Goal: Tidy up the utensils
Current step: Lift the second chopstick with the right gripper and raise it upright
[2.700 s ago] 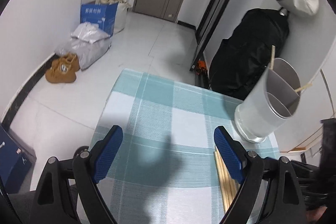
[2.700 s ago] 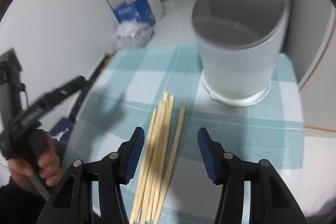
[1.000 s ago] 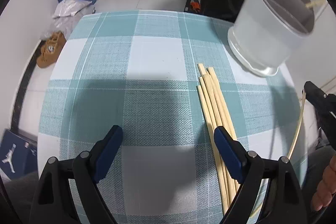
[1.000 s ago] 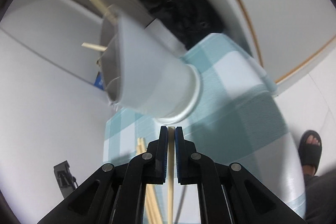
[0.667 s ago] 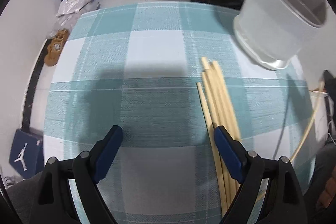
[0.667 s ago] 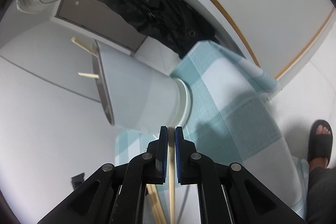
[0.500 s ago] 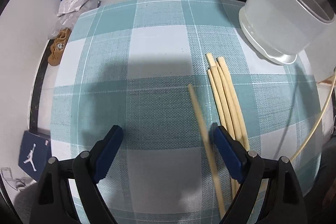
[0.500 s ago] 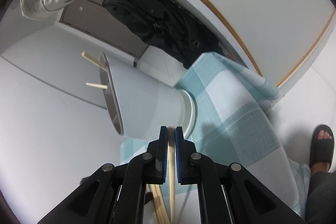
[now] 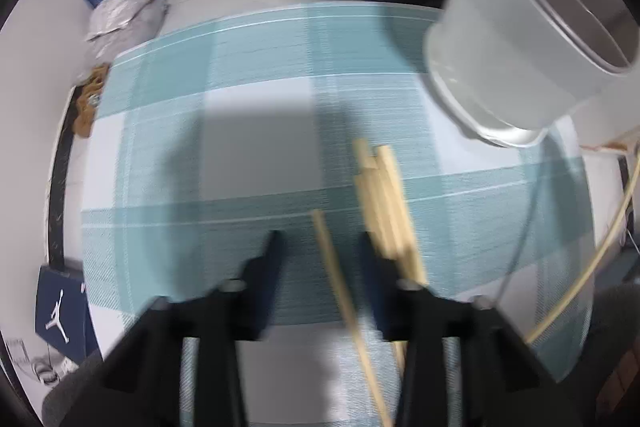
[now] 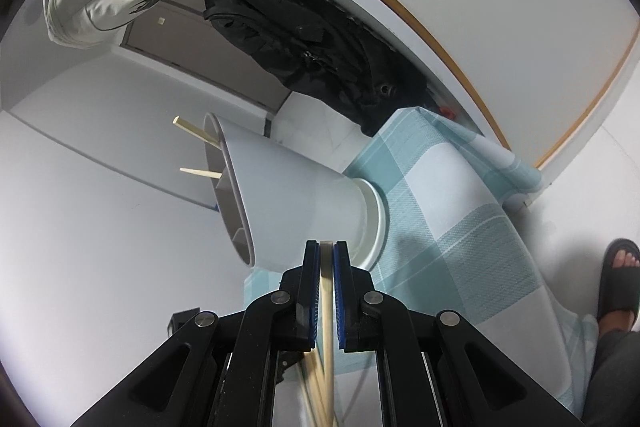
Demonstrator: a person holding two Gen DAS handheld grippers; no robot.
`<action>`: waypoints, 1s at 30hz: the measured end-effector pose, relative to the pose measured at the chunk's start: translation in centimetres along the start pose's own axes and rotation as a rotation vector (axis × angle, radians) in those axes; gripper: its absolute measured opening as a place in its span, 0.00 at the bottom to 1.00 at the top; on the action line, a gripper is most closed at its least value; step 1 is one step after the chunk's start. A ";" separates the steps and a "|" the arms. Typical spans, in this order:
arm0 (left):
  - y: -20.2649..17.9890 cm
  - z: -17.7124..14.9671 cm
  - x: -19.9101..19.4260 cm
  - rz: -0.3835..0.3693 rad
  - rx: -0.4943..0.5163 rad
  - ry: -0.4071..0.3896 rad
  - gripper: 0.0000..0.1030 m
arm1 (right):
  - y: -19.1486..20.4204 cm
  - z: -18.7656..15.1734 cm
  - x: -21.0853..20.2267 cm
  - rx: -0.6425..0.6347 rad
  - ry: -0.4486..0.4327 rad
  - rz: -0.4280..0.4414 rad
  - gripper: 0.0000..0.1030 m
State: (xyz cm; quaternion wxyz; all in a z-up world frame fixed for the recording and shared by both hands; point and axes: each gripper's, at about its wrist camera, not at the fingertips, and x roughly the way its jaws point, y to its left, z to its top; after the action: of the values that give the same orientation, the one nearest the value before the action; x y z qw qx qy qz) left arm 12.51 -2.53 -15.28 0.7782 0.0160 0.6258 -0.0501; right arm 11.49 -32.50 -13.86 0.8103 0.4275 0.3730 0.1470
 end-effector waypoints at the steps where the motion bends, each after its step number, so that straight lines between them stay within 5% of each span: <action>1: -0.2 0.1 0.0 -0.007 0.003 0.004 0.06 | 0.0 0.0 0.0 -0.001 0.001 0.001 0.06; 10: 1.6 0.4 -1.0 -0.091 -0.067 -0.060 0.01 | 0.8 -0.4 -0.4 -0.066 -0.006 -0.010 0.06; 23: 1.1 -4.0 -10.7 -0.163 0.006 -0.476 0.01 | 4.9 -3.7 -1.4 -0.291 -0.027 -0.002 0.06; 30: 2.3 -4.3 -11.9 -0.226 0.001 -0.568 0.01 | 7.4 -5.5 -2.5 -0.389 -0.056 -0.010 0.06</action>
State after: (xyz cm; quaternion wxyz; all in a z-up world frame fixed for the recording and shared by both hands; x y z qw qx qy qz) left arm 6.03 0.85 -4.69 0.9116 -0.0680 0.3809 -0.1391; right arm 6.39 -26.38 -8.70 0.8885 0.2647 0.3169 0.2002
